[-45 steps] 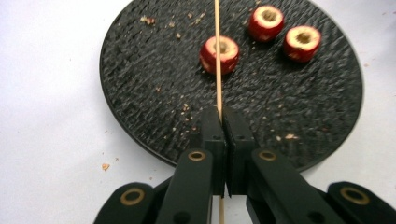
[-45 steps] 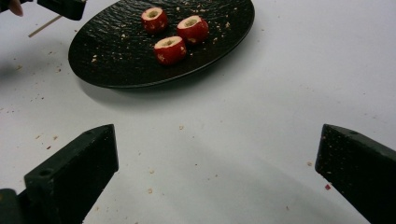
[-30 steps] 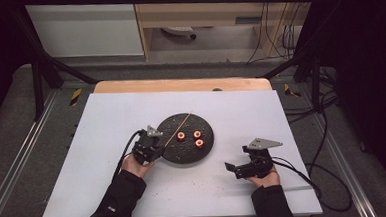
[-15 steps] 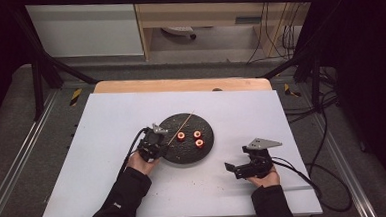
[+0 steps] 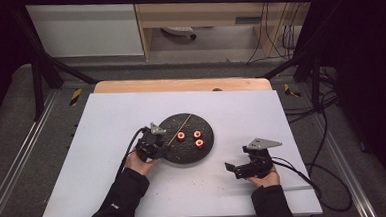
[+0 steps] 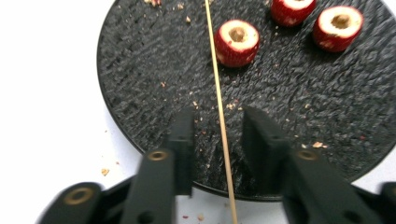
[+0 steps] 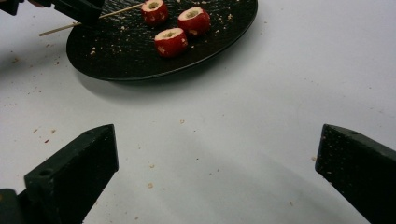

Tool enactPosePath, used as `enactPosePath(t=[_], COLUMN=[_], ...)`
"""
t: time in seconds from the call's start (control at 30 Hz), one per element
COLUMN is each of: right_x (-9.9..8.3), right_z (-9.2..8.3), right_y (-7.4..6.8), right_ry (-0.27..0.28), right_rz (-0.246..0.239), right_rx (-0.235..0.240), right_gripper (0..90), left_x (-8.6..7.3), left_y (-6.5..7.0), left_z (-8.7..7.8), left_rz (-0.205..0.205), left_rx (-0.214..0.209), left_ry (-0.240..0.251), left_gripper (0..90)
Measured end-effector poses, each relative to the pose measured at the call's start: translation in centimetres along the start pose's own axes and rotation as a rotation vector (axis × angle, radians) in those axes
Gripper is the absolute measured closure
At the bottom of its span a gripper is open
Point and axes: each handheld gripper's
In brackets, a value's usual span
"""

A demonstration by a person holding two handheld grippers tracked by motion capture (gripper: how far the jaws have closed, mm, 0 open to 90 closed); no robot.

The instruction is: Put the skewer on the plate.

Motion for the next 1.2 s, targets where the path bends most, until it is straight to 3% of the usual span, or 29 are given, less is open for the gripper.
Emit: enactPosePath(t=[0.23, 0.4, 0.6, 0.8, 1.2], right_x=[0.0, 0.0, 0.0, -0.1, -0.5], right_z=[-0.1, -0.1, -0.2, -0.3, -0.6], right_y=[0.0, 0.1, 0.1, 0.2, 0.7], right_ry=[0.001, -0.002, -0.011, -0.019, -0.022], right_rz=[-0.004, -0.015, -0.020, -0.018, -0.014], right_rx=[-0.008, -0.012, -0.017, -0.020, -0.027], right_gripper=[0.3, 0.2, 0.2, 0.2, 0.2], left_x=[-0.5, -1.4, -2.8, -4.6, -9.1], left_y=[-0.4, -1.1, -2.3, -3.4, -5.8], left_z=[-1.3, -2.4, -3.6, -5.0, -7.2], left_rz=[0.023, 0.016, 0.002, 0.010, -0.014], left_rx=[-0.015, -0.069, -0.104, -0.109, -0.105], left_ry=[0.043, 0.064, 0.074, 0.088, 0.116], left_gripper=[40.2, 28.8, 17.4, 13.0, 11.5])
Point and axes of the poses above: each handheld gripper's, and its own axes: z roughly forward along the jaws, x roughly out of its top, y roughly to its right, and after that the axes turned 5 degrees about -z, right-handed
